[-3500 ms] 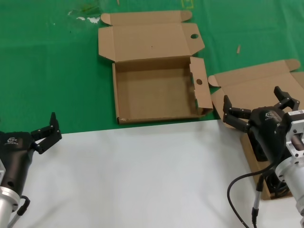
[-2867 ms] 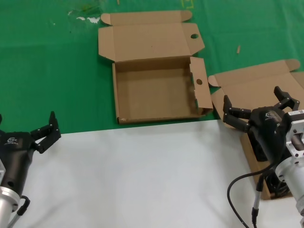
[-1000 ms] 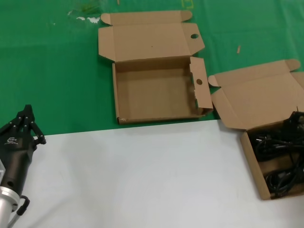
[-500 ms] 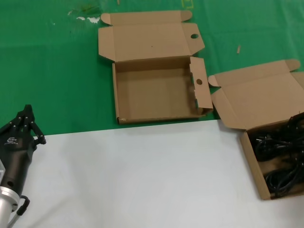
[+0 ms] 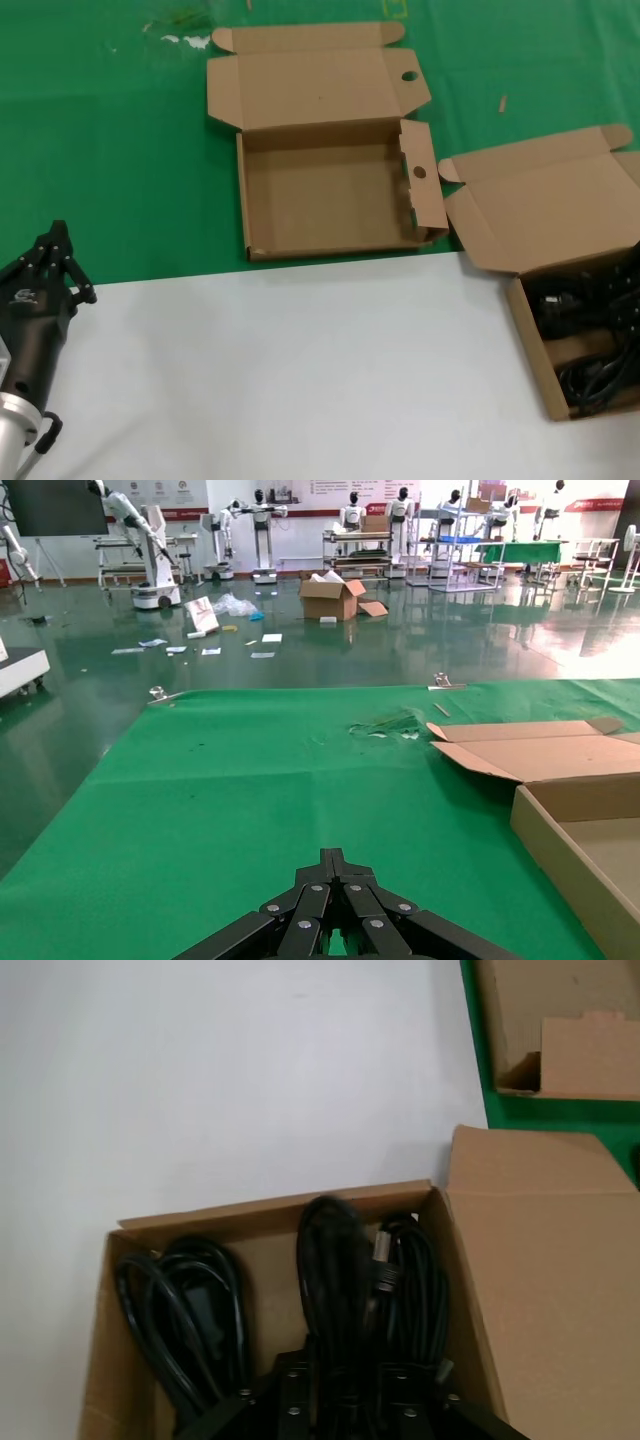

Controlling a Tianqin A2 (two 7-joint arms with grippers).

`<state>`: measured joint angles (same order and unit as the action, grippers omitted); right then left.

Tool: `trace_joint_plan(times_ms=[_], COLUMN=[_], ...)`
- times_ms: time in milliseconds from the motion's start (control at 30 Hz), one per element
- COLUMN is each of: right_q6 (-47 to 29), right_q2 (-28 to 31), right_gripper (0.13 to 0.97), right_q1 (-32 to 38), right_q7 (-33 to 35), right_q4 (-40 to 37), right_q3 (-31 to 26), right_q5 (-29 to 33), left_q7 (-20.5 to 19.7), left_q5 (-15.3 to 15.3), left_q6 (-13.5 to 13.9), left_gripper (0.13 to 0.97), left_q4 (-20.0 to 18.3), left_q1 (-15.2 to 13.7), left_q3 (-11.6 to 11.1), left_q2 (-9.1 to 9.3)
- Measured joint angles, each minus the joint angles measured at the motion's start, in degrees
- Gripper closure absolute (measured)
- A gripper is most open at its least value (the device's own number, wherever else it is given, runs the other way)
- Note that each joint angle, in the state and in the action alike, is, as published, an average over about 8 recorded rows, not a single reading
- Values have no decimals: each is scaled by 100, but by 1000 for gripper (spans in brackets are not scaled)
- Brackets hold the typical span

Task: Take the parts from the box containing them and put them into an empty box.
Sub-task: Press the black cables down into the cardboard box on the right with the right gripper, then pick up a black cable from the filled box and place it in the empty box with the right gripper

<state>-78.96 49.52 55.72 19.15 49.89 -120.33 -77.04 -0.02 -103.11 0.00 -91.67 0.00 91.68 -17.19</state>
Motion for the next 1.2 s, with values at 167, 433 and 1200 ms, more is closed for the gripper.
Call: trace_joint_plan(times_ms=[167,433,1200], right_q6=[-357,-940,330], right_q2=[65,293,-2324], right_gripper=[855,888,892], right_q1=[145,834,2255], right_q7=[-319,-1074,-931], right_q4=[284,996,-765], right_q3=[-79,-647,-915], right_q5=[75,-90,-129], left_q7=[0,0,0], left_q5=[0,0,0], left_q6=[0,0,0], left_gripper=[957,957,957], left_q4=[0,0,0], left_q1=[0,0,0], left_q3=[0,0,0], left_q2=[0,0,0])
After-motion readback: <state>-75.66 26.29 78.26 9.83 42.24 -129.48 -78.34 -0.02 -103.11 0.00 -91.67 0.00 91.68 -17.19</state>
